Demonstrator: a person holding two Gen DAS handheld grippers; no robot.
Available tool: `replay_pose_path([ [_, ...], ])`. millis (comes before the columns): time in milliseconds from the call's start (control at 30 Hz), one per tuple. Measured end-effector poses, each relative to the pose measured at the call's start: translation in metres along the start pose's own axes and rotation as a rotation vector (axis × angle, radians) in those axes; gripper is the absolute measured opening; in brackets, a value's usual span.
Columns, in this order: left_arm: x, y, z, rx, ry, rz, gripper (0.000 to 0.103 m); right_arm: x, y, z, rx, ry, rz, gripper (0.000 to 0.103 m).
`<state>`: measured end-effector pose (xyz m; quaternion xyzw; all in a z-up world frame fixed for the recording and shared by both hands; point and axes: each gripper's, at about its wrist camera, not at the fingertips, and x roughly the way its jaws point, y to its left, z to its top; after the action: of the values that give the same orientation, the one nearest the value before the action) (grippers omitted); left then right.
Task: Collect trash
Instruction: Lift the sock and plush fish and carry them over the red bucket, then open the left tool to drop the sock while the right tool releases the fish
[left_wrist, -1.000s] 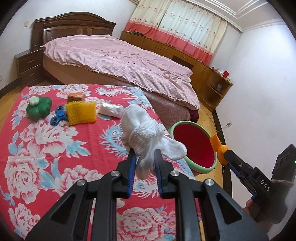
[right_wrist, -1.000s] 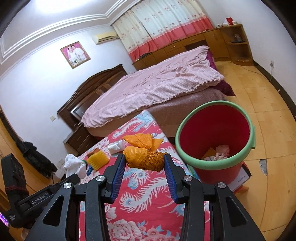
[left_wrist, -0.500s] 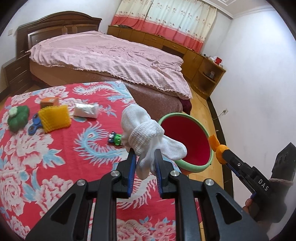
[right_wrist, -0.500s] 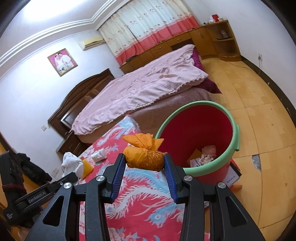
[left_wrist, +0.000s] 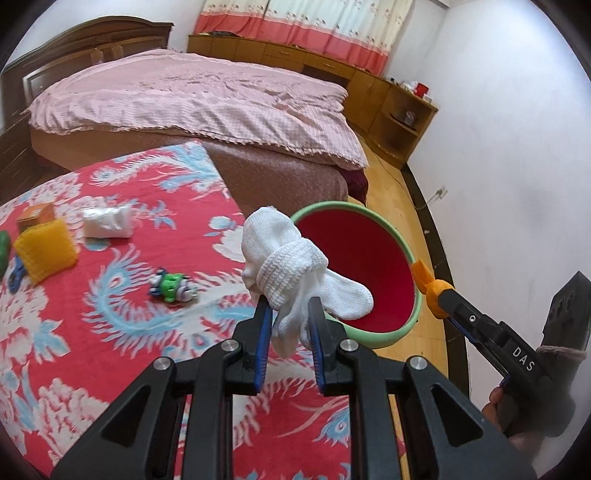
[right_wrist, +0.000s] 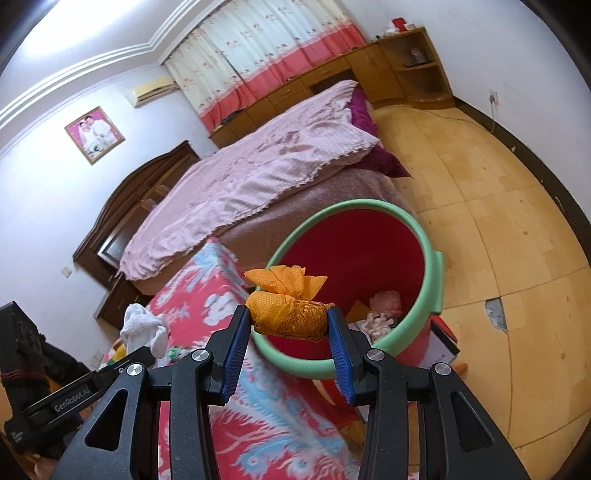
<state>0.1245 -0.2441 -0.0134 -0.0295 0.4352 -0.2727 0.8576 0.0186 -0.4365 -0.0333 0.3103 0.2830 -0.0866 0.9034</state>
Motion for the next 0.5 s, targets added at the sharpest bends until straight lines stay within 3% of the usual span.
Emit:
replay_pose_path([
  [500, 0.064, -0.030, 0.011, 0.076, 0.087, -0.035, 0.019, 0.025, -0.041, 0.010, 0.066, 0.021, -0.079, 0.043],
])
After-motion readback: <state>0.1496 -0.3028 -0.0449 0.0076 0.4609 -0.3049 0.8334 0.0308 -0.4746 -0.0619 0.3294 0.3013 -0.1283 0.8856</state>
